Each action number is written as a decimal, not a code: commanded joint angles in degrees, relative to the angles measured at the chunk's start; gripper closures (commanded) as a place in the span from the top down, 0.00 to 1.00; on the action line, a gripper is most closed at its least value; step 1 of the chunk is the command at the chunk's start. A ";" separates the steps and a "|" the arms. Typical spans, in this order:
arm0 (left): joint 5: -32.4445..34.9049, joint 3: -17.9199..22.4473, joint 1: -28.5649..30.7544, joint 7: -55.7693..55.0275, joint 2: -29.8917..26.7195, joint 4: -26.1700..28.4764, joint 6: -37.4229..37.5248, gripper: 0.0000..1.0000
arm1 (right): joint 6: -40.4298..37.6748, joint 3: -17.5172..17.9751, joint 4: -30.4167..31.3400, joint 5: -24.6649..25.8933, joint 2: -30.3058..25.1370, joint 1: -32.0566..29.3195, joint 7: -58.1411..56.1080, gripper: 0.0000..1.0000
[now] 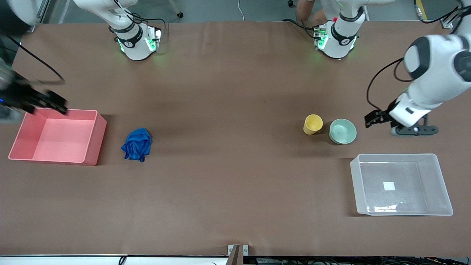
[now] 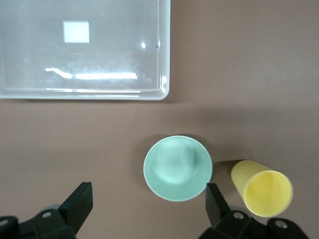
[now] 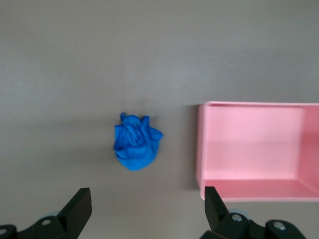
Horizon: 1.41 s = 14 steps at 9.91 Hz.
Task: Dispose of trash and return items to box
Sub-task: 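Grasp the blue cloth with the right gripper while the left gripper grasps the bowl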
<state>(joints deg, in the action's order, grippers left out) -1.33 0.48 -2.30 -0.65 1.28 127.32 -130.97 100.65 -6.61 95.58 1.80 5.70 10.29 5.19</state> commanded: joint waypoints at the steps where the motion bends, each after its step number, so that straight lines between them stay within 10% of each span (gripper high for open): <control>1: 0.89 0.23 -0.16 0.57 4.76 6.26 -10.14 1.00 | 7.42 -0.42 3.97 0.57 7.54 2.19 1.58 1.00; 4: 0.98 0.23 0.20 0.57 11.36 8.38 -19.57 0.99 | 28.49 -0.51 17.85 0.92 12.56 2.28 1.23 1.00; 9: 0.98 0.14 -0.07 0.39 17.26 9.44 -24.07 0.96 | 40.94 -0.42 22.08 0.92 21.64 2.89 1.58 1.00; 10: 0.98 0.14 0.02 0.48 17.27 10.14 -24.07 0.88 | 41.99 -0.25 23.50 0.66 21.55 3.42 1.67 1.00; 12: 0.98 0.14 0.02 0.56 16.66 11.81 -24.07 0.25 | 43.67 -0.16 25.17 0.31 21.64 3.60 1.67 0.96; 14: 0.98 0.14 0.19 1.70 16.30 12.16 -23.72 0.00 | 43.67 -0.16 25.27 0.31 21.64 4.04 1.75 0.42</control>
<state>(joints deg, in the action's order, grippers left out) -1.32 0.54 -2.28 0.08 17.33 137.85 -153.44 143.51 -6.73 119.07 1.89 28.81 13.79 6.19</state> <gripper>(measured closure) 0.458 0.097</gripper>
